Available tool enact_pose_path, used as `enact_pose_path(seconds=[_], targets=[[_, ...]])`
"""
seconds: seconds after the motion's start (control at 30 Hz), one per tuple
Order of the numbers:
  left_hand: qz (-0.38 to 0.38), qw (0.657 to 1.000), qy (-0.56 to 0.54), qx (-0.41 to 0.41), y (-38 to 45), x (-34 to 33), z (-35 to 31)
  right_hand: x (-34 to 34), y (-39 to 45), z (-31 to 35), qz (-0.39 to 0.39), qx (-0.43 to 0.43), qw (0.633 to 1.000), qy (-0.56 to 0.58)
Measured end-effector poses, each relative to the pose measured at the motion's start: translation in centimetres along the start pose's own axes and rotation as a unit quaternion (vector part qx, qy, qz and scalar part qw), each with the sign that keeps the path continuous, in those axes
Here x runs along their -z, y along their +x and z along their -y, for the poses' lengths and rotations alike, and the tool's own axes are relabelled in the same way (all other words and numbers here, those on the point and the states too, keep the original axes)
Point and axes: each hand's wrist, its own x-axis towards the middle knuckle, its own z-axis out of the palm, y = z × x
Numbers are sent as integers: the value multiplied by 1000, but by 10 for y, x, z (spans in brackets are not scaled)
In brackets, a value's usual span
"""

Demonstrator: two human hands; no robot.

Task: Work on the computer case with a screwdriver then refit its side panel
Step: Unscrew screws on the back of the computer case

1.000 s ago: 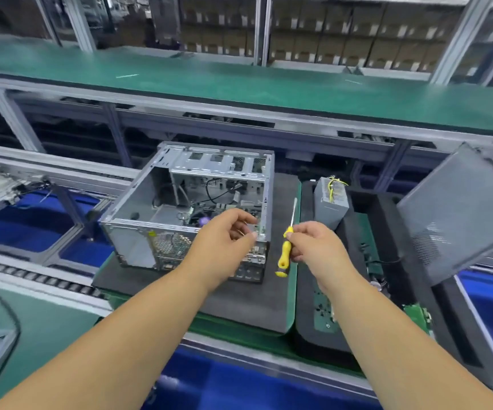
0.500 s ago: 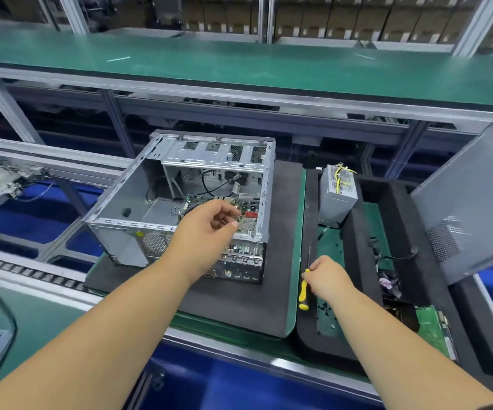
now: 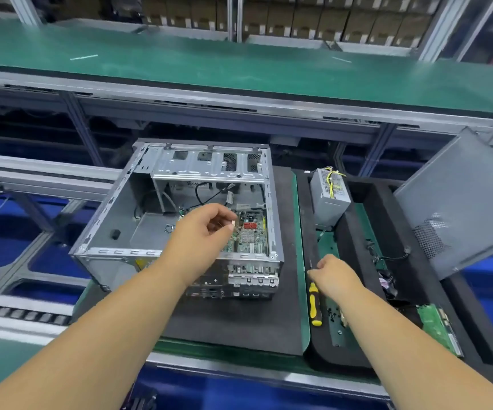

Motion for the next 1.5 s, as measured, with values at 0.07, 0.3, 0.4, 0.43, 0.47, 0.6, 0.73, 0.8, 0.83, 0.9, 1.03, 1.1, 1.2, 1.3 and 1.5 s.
enact_pose_path(seconds=[0.07, 0.3, 0.4, 0.43, 0.47, 0.6, 0.73, 0.8, 0.83, 0.9, 1.03, 1.1, 1.2, 1.3, 1.5], targets=[[1, 1000, -11, 3, 7, 14, 3, 12, -3, 20, -26, 18, 999, 42], [-77, 954, 288, -10, 31, 109, 52, 36, -14, 113, -33, 99, 975, 198], [-47, 924, 378, 43, 47, 145, 73, 35, -12, 142, -25, 102, 979, 177], [-31, 920, 388, 55, 53, 153, 79, 34, -11, 150, -21, 101, 983, 150], [-13, 922, 382, 68, 58, 159, 86, 32, -10, 155, -16, 99, 988, 119], [92, 950, 266, 137, 70, 176, 105, 24, -10, 164, -24, 78, 996, 27], [95, 958, 247, 113, 74, 180, 118, 21, -11, 163, -57, 83, 995, -3], [80, 962, 237, 111, 78, 179, 122, 20, -9, 162, -64, 84, 994, -3], [75, 964, 231, 111, 81, 177, 123, 20, -9, 162, -68, 82, 994, -4], [75, 967, 220, 107, 89, 175, 124, 19, -7, 160, -76, 75, 994, -4], [85, 967, 215, 105, 106, 166, 123, 22, 3, 154, -88, 60, 994, 12], [87, 966, 218, 106, 110, 160, 120, 25, 9, 152, -90, 57, 994, 12], [84, 969, 205, 105, 114, 153, 119, 29, 16, 149, -88, 61, 994, 15], [90, 968, 211, 100, 115, 153, 120, 28, 20, 147, -85, 63, 994, 16], [99, 954, 279, 58, 111, 155, 115, 26, 21, 142, -74, 51, 990, 110]])
